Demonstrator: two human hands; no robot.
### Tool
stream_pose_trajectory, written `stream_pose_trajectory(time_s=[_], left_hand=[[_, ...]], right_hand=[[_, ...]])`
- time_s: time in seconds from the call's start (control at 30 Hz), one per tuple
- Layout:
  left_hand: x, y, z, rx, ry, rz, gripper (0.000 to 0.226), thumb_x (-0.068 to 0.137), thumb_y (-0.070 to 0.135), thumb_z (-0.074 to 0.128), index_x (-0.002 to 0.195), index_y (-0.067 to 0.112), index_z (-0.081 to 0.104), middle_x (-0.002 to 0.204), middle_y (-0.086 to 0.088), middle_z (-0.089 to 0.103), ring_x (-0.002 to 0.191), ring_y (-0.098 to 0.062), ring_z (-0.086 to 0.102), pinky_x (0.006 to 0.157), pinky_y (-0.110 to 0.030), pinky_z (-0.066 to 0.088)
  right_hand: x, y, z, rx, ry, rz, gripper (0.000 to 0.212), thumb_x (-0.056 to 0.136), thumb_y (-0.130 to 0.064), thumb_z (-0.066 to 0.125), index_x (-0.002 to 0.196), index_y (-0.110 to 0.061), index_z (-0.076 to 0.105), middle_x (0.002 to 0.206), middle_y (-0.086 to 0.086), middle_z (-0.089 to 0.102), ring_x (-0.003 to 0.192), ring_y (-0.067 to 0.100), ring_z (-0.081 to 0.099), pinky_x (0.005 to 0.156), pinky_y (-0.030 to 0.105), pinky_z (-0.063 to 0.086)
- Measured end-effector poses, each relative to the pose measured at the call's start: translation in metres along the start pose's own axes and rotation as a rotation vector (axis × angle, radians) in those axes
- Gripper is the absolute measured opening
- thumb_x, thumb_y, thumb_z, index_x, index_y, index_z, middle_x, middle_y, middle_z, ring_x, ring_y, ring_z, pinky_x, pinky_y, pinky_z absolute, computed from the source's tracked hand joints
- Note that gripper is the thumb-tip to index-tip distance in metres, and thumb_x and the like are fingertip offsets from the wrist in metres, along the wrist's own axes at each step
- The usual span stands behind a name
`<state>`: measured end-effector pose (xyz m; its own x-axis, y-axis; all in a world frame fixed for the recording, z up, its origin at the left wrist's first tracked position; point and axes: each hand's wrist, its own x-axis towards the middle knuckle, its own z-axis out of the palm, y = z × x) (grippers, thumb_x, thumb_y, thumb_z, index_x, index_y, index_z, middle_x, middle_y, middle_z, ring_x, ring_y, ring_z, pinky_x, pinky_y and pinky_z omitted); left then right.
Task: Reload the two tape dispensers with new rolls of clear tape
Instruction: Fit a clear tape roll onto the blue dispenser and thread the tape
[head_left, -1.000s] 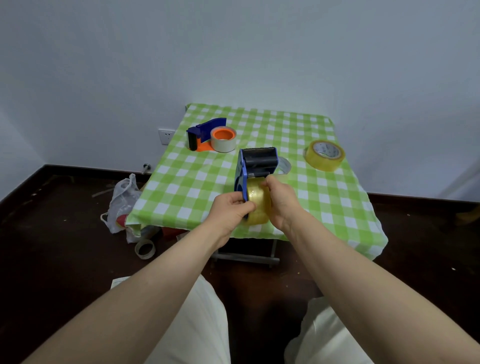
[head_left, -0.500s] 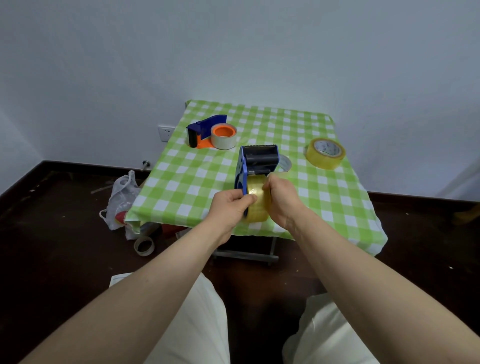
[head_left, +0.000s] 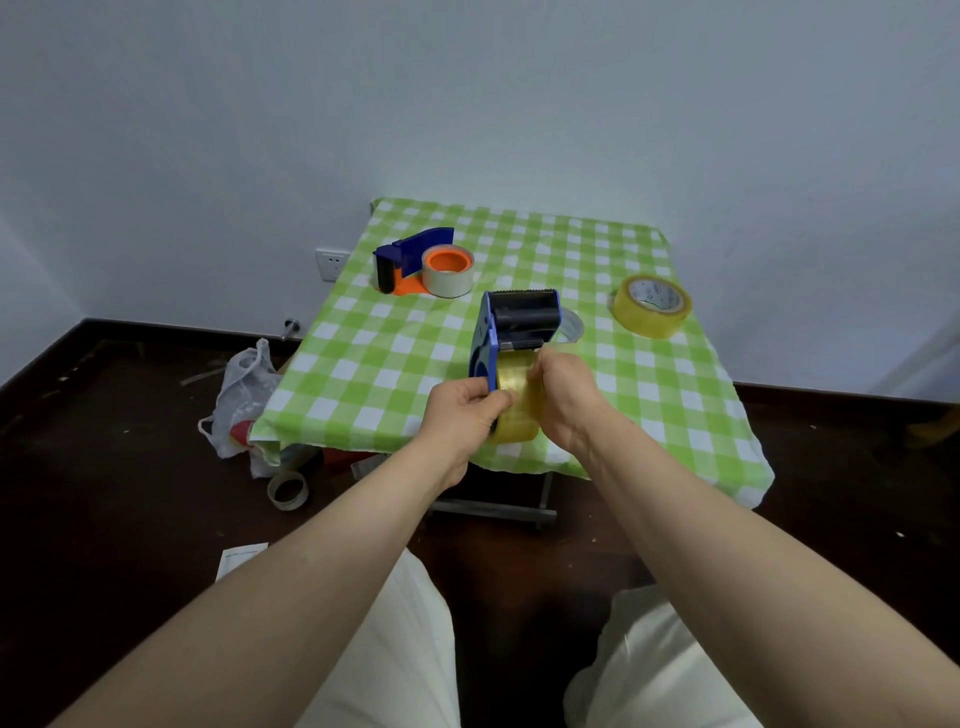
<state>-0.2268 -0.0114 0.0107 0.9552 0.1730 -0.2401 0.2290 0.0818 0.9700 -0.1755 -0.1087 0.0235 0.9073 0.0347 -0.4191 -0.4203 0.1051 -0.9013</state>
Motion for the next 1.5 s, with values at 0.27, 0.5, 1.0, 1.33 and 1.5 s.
stream_pose_trajectory(time_s=[0.27, 0.5, 1.0, 1.33, 1.5], left_hand=[[0.001, 0.003, -0.002, -0.06, -0.022, 0.011, 0.009, 0.085, 0.006, 0.065, 0.083, 0.012, 0.07, 0.081, -0.002, 0.069, 0.077, -0.016, 0.065, 0.072, -0.021, 0.053], [0.001, 0.001, 0.0, -0.055, 0.016, -0.016, 0.004, 0.084, 0.009, 0.068, 0.085, 0.012, 0.07, 0.087, -0.006, 0.069, 0.092, -0.023, 0.064, 0.093, -0.035, 0.05], [0.006, 0.006, -0.004, -0.031, -0.117, 0.027, 0.028, 0.079, -0.012, 0.054, 0.085, 0.009, 0.07, 0.084, -0.011, 0.071, 0.079, -0.021, 0.066, 0.079, -0.033, 0.055], [0.015, 0.007, -0.011, -0.146, 0.056, -0.06, 0.007, 0.085, 0.01, 0.063, 0.08, 0.01, 0.067, 0.095, -0.014, 0.068, 0.109, -0.036, 0.061, 0.104, -0.048, 0.043], [0.017, 0.009, -0.01, -0.176, 0.115, -0.098, 0.019, 0.083, 0.02, 0.065, 0.095, 0.006, 0.07, 0.106, -0.018, 0.07, 0.108, -0.033, 0.063, 0.103, -0.048, 0.044]], right_hand=[[-0.004, 0.006, -0.007, 0.15, -0.123, -0.004, 0.048, 0.051, 0.0, 0.039, 0.096, -0.001, 0.056, 0.086, 0.019, 0.055, 0.078, 0.035, 0.056, 0.068, 0.04, 0.052], [-0.011, -0.003, -0.002, 0.016, -0.019, -0.001, 0.016, 0.079, -0.009, 0.042, 0.063, -0.012, 0.045, 0.062, 0.003, 0.043, 0.058, 0.022, 0.045, 0.057, 0.032, 0.042], [-0.009, -0.013, 0.0, 0.007, -0.062, -0.032, 0.019, 0.089, -0.011, 0.056, 0.103, -0.001, 0.064, 0.083, 0.012, 0.067, 0.072, 0.028, 0.064, 0.065, 0.037, 0.055], [-0.004, -0.005, -0.001, 0.095, -0.266, -0.015, 0.018, 0.093, -0.012, 0.043, 0.094, -0.005, 0.06, 0.095, 0.015, 0.061, 0.079, 0.024, 0.061, 0.069, 0.033, 0.051], [-0.008, 0.008, -0.01, 0.08, -0.454, -0.137, 0.038, 0.091, 0.008, 0.039, 0.127, 0.001, 0.05, 0.106, 0.01, 0.065, 0.093, 0.018, 0.064, 0.072, 0.023, 0.053]])
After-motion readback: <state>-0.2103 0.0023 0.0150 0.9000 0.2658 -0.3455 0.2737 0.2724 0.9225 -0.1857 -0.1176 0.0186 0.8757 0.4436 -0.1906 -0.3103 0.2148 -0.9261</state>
